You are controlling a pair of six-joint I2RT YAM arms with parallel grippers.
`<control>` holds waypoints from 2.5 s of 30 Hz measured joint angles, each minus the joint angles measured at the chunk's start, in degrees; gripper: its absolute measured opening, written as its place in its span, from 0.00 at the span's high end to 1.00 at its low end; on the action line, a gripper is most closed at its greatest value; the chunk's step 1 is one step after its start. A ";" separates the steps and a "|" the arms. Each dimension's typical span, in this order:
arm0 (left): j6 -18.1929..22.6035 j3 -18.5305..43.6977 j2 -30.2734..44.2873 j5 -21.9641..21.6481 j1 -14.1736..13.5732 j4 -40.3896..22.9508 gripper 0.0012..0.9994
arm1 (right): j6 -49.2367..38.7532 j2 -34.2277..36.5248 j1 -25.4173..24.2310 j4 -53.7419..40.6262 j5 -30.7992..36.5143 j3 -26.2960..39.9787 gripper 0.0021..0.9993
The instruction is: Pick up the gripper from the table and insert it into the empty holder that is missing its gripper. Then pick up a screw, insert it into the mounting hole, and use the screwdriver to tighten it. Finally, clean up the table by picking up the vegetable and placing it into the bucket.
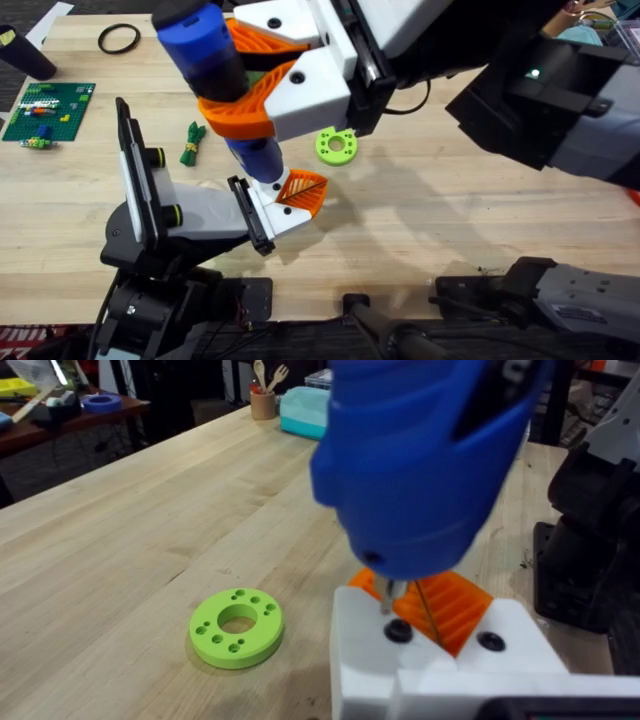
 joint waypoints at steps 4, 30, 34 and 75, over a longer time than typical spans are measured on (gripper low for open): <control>0.00 0.00 0.01 0.02 0.00 0.09 0.99 | 0.06 0.20 0.00 -0.94 -0.08 -0.28 0.90; 0.00 0.00 0.01 0.02 0.00 0.09 0.99 | 2.21 0.37 -0.07 2.60 -4.13 -0.57 0.90; 0.00 0.00 0.01 0.02 0.00 0.09 0.99 | 2.18 0.37 -0.07 2.60 -4.15 -0.57 0.90; -0.17 0.00 0.01 0.02 0.00 0.09 0.99 | 1.36 2.45 -0.96 8.91 -7.66 -0.63 0.90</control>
